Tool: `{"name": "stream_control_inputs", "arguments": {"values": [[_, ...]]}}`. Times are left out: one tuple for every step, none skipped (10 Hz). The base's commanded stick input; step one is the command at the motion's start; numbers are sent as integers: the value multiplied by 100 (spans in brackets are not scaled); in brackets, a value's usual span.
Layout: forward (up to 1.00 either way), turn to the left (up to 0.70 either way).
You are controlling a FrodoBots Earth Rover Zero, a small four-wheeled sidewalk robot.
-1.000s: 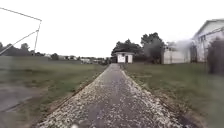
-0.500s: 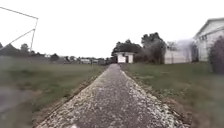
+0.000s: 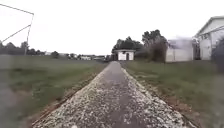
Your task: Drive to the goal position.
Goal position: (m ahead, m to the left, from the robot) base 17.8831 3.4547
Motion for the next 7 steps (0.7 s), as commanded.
{"name": "stream_control_inputs", "arguments": {"values": [[70,0],[70,0],[70,0],[70,0],[70,0],[70,0],[70,0]]}}
